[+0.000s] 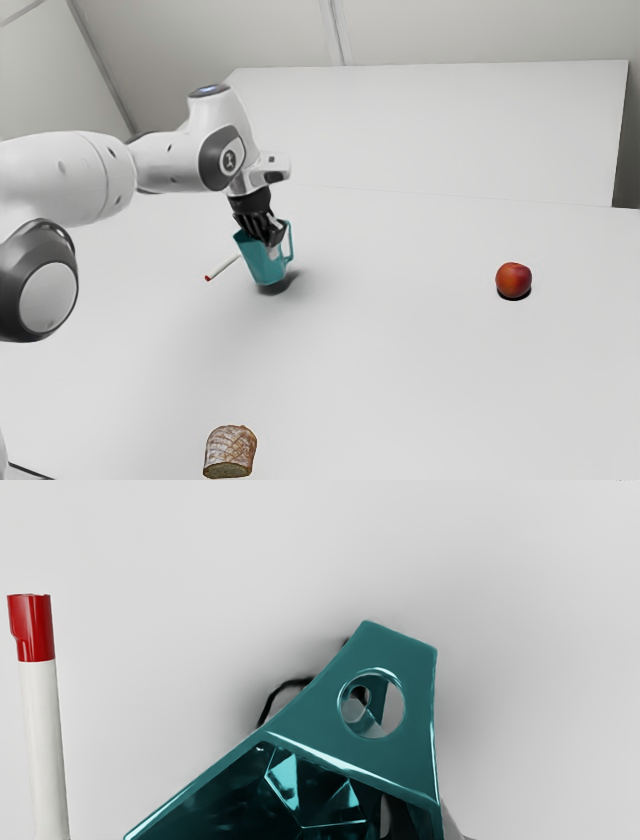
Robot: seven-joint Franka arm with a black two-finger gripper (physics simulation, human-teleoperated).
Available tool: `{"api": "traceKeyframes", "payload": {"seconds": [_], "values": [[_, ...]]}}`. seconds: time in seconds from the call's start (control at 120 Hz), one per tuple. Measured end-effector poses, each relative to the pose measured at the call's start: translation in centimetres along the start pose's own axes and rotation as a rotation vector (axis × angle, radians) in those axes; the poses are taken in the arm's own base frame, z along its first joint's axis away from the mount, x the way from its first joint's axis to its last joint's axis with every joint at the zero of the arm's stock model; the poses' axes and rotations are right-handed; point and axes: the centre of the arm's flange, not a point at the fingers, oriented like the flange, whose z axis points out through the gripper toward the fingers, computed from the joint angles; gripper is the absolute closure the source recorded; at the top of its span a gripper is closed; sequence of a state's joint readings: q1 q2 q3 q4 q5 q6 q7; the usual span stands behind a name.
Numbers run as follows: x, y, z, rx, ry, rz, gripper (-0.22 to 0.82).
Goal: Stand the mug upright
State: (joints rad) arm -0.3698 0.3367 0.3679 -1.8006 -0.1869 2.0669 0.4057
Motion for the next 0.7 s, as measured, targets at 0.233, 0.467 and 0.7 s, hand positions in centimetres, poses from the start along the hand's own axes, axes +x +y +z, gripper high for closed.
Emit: {"api": "traceKeyframes", "payload": {"seconds": [0.233,0.467,0.7], "values": [[-0.1,0.0,0.6,-0.009,-0.007,-0.065,0.33],[-0.2,0.1,-0.8,-0.022,0.018,-0.108,0.13],[-2.5,3.0,-15.2,-0.049,0.175,-0.083,0.06]]}}
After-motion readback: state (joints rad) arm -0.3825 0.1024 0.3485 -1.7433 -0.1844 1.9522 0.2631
